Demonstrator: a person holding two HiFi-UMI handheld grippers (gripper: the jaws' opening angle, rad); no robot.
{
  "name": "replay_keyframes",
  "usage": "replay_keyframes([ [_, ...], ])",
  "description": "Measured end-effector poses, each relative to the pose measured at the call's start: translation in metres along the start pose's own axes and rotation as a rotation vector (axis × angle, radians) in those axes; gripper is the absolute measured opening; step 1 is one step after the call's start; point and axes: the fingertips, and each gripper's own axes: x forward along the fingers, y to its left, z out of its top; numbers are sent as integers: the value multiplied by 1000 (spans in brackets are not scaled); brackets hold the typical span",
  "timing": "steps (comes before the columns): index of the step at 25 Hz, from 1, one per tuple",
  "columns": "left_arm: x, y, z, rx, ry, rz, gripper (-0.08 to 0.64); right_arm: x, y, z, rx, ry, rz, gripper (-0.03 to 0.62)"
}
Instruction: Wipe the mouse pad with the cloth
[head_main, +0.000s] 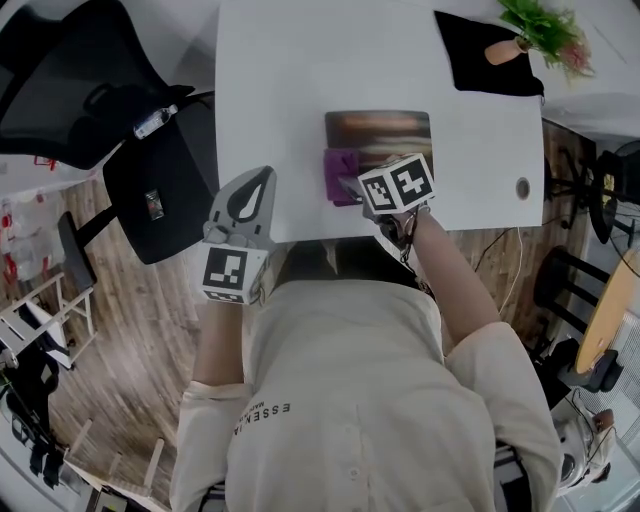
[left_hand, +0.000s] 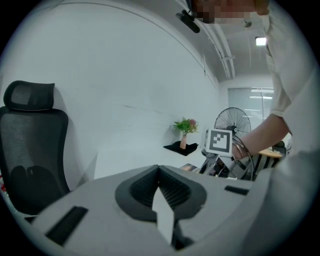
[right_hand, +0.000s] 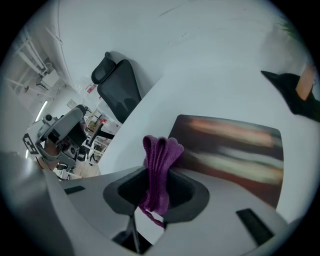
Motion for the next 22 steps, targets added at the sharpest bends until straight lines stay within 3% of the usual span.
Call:
replay_keyframes([
  [11,22,-17,11,16,1,8,0,-4,-18,-9,8,14,24,112],
  [22,57,-49,19,25,23,0,0,-27,-65,-13,22,-12,21,114],
])
